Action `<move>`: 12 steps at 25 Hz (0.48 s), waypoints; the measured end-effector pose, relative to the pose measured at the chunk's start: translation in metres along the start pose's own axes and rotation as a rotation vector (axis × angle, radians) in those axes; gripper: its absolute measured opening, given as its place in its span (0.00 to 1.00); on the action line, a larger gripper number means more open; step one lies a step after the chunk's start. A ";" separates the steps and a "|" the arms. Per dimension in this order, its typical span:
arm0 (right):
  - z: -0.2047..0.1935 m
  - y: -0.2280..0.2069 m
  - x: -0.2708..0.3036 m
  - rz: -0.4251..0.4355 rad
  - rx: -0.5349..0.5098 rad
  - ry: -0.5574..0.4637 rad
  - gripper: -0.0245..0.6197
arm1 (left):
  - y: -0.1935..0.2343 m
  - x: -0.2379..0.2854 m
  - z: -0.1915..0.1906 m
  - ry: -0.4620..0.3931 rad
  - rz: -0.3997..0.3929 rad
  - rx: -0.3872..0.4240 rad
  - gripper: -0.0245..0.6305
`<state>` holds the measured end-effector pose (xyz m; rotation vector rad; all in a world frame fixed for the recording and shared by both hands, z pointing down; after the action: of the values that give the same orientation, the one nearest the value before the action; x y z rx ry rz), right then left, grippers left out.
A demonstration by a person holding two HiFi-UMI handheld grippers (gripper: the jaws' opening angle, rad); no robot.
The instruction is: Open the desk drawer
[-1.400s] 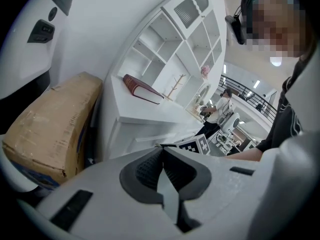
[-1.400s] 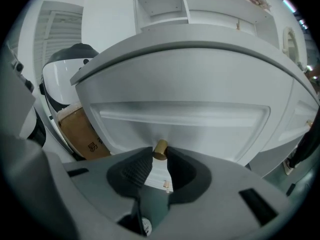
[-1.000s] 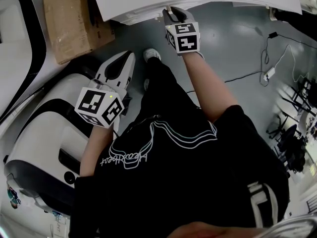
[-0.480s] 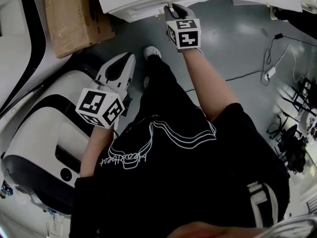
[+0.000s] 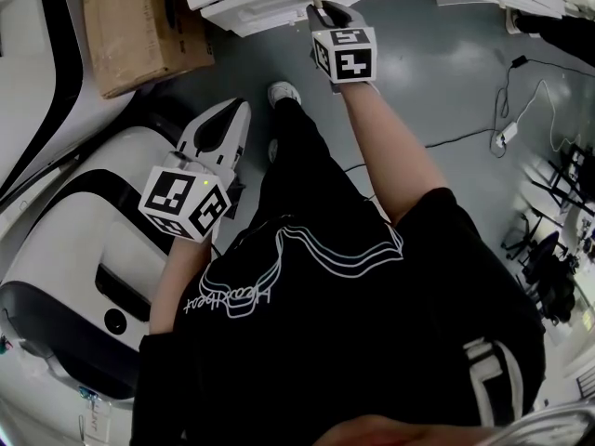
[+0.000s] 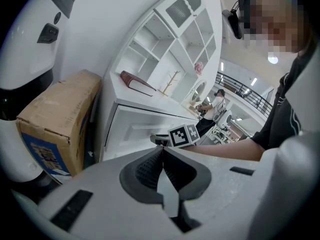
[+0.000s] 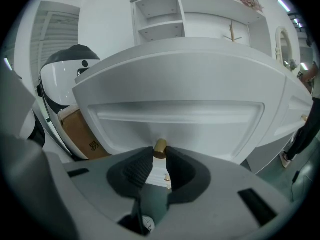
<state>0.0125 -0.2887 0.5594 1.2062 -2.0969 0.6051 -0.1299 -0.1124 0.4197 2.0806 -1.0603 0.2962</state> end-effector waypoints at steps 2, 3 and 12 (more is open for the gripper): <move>-0.002 0.000 -0.002 -0.002 0.000 -0.001 0.18 | -0.003 -0.003 -0.004 0.001 0.002 0.003 0.04; -0.003 0.000 -0.003 -0.004 -0.001 -0.001 0.18 | -0.004 -0.005 -0.006 0.002 0.004 0.003 0.04; -0.019 0.005 -0.017 -0.008 0.006 -0.006 0.18 | -0.015 -0.015 -0.020 -0.002 0.008 0.010 0.04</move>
<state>0.0207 -0.2636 0.5598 1.2203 -2.0959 0.6055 -0.1257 -0.0840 0.4177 2.0864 -1.0702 0.3038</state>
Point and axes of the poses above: the fingertips, and each gripper's own axes: x forward along the fingers, y to its left, z out of its top, the point moved 2 cm from there along -x, backward along the fingers, and after that the axes turned 4 degrees about y, right-handed, at the moved point
